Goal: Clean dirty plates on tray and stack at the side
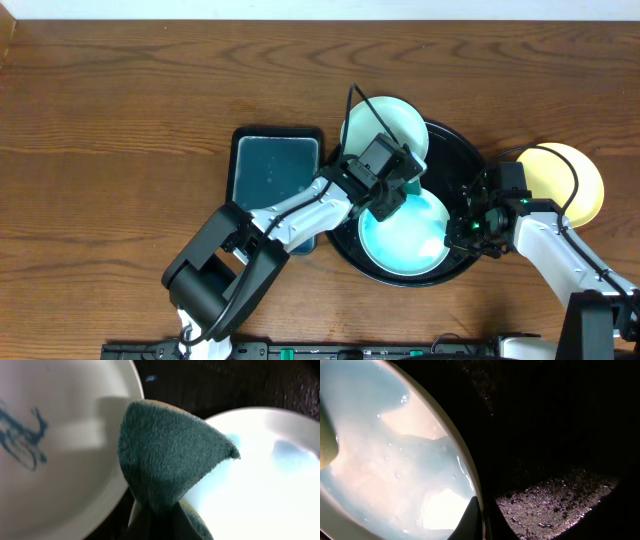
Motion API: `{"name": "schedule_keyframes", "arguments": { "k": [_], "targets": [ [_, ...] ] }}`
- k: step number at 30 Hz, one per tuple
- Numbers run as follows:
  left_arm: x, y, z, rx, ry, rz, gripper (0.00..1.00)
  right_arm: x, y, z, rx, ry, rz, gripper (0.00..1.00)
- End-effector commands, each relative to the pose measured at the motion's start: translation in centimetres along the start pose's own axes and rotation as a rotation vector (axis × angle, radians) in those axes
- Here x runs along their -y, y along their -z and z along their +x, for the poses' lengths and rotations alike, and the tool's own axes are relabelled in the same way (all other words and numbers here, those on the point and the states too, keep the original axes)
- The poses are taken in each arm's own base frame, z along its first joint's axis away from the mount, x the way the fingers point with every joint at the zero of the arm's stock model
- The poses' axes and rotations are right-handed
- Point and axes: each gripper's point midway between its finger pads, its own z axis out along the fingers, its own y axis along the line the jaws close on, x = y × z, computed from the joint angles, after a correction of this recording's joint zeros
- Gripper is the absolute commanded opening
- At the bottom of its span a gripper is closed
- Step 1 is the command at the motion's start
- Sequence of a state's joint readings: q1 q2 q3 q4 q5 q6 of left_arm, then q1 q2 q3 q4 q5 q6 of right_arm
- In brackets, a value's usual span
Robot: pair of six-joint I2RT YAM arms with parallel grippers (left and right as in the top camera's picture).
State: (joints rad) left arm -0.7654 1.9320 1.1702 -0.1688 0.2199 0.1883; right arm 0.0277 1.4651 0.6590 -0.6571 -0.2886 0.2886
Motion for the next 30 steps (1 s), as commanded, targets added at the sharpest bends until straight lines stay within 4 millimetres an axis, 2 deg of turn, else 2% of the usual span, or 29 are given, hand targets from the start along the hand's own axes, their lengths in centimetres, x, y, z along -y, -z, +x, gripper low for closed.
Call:
{"name": "schedule_keyframes", "arguments": {
  "k": [1, 5, 8, 15, 18, 25, 28, 30],
  "targets": [
    [-2.4, -0.7, 5.5, -0.176, 0.031, -0.076, 0.07, 1.0, -0.1, 0.2, 0.000, -0.012, 0.054, 0.01],
    [-2.0, 0.5, 6.6, -0.234, 0.043, -0.067, 0.07, 1.0, -0.1, 0.2, 0.000, -0.012, 0.054, 0.01],
    [-1.7, 2.3, 6.3, -0.236, 0.045, -0.066, 0.07, 1.0, -0.1, 0.2, 0.000, -0.011, 0.054, 0.01],
    [-1.4, 7.4, 2.2, -0.082, 0.090, -0.091, 0.08, 1.0, -0.1, 0.1, 0.001, -0.011, 0.054, 0.01],
    [-1.2, 8.9, 1.1, -0.033, 0.089, -0.094, 0.08, 1.0, -0.1, 0.1, 0.001, -0.011, 0.054, 0.01],
    [-1.1, 9.3, 1.5, -0.050, 0.107, -0.093, 0.08, 1.0, -0.1, 0.1, 0.002, -0.011, 0.054, 0.01],
    [-1.1, 9.3, 1.9, -0.067, 0.110, -0.092, 0.07, 0.9, -0.1, 0.0, 0.008, -0.010, 0.052, 0.12],
    [-1.0, 9.3, 2.2, -0.077, 0.111, -0.091, 0.08, 0.8, -0.1, -0.3, 0.018, -0.007, 0.049, 0.13]
  ]
}}
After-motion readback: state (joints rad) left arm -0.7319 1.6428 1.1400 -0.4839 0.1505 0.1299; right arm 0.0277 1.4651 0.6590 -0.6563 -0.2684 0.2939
